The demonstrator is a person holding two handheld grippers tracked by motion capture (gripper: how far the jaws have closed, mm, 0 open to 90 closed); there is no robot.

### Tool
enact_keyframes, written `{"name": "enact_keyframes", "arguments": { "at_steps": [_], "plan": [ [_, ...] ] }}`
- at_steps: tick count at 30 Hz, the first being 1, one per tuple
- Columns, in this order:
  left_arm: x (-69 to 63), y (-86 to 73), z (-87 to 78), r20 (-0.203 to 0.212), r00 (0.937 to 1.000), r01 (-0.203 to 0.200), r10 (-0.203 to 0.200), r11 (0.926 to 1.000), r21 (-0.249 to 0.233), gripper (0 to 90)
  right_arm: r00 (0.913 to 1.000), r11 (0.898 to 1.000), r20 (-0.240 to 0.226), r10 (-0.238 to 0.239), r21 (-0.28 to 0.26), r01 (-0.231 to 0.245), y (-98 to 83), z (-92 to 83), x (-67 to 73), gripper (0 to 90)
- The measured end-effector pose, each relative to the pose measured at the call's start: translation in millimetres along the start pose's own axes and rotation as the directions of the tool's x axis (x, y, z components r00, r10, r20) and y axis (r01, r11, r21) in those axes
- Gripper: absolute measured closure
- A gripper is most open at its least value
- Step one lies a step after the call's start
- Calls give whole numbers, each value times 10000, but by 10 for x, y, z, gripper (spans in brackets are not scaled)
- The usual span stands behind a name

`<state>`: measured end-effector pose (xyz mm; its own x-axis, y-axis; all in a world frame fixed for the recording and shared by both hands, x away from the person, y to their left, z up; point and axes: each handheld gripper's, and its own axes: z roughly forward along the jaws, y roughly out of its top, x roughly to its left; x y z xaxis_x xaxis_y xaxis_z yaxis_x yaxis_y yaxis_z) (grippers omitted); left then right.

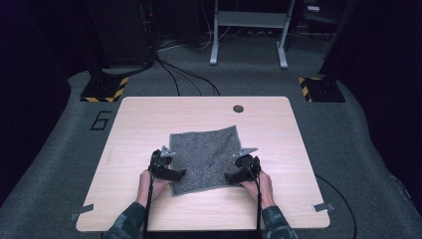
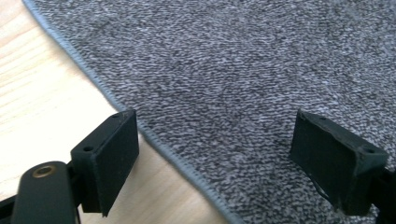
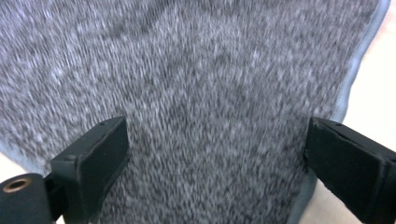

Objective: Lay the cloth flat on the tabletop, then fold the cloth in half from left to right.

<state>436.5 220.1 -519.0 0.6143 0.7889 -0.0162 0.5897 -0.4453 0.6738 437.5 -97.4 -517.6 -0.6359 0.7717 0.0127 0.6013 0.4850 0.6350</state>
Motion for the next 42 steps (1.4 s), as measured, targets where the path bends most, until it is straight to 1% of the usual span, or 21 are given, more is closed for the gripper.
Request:
{"name": "enact_keyframes", "arguments": {
  "at_steps": [1,5,9,13,14,19,20,23,28,29,30,31,33,34,35,36,37,38,40,41,42],
  "plan": [
    [-18,3,8,-146,9998,-124,125,9999,37,153,10000,10000,52,-11,-35,11,-23,-9,6,64],
    [-16,8,17,-89,9994,-322,322,9995,47,151,9998,9999,181,-33,-99,35,-85,-46,54,63],
    [-18,23,27,2,9994,-360,360,9993,104,147,9993,9996,289,216,-174,-211,-182,-114,108,61],
    [-39,14,19,-1,9993,-364,364,9993,89,148,9991,9996,349,232,-188,-225,-250,-167,194,59],
    [-38,11,10,45,9989,-466,466,9988,159,148,9989,9995,375,288,-174,-281,-259,-175,214,59],
    [-128,-90,-79,72,9986,-528,528,9985,141,151,9991,9991,289,321,-279,-313,-287,-188,234,57],
    [-133,-107,-103,152,9990,-424,421,9990,156,150,9994,9988,148,322,-366,-317,-290,-199,219,55],
    [-115,-136,-167,63,9998,-189,191,9995,-260,147,9994,9982,29,342,-499,-340,-284,-249,249,58],
    [120,-56,-251,351,9972,682,-662,9960,-580,138,9998,9968,-208,71,-789,-88,-176,-311,410,56],
    [161,-48,-265,286,9965,808,-789,9943,-692,138,9996,9972,-211,-181,-735,165,-140,-319,442,57],
    [161,-48,-265,286,9965,808,-789,9943,-692,138,9996,9972,-211,-181,-735,165,-140,-319,442,57],
    [241,-36,-276,372,9935,1097,-1073,9915,-704,139,9994,9969,-250,-221,-761,201,-65,-312,547,57],
    [326,-11,-290,543,9881,1480,-1442,9862,-746,131,9988,9960,-430,-231,-877,193,-16,-294,605,57],
    [356,7,-299,512,9868,1576,-1538,9842,-808,128,9979,9955,-501,-407,-881,362,8,-281,634,57],
    [386,29,-301,414,9863,1631,-1600,9826,-885,129,9976,9955,-573,-382,-885,330,32,-265,683,57],
    [410,39,-303,441,9862,1632,-1598,9827,-872,128,9961,9949,-690,-549,-887,487,61,-233,729,57],
    [435,55,-298,477,9832,1800,-1763,9796,-893,128,9962,9955,-702,-524,-825,465,78,-215,769,56],
    [460,72,-291,504,9829,1808,-1768,9794,-902,126,9961,9957,-710,-517,-809,459,97,-192,812,56],
    [485,116,-257,270,9874,1574,-1557,9843,-793,127,9938,9946,-894,-662,-857,585,130,-156,874,56],
    [504,137,-230,328,9865,1625,-1605,9842,-708,128,9931,9953,-975,-647,-783,571,144,-137,916,56],
    [526,160,-198,228,9870,1601,-1588,9846,-702,128,9916,9938,-1004,-816,-837,733,160,-114,954,57]
  ]
}}
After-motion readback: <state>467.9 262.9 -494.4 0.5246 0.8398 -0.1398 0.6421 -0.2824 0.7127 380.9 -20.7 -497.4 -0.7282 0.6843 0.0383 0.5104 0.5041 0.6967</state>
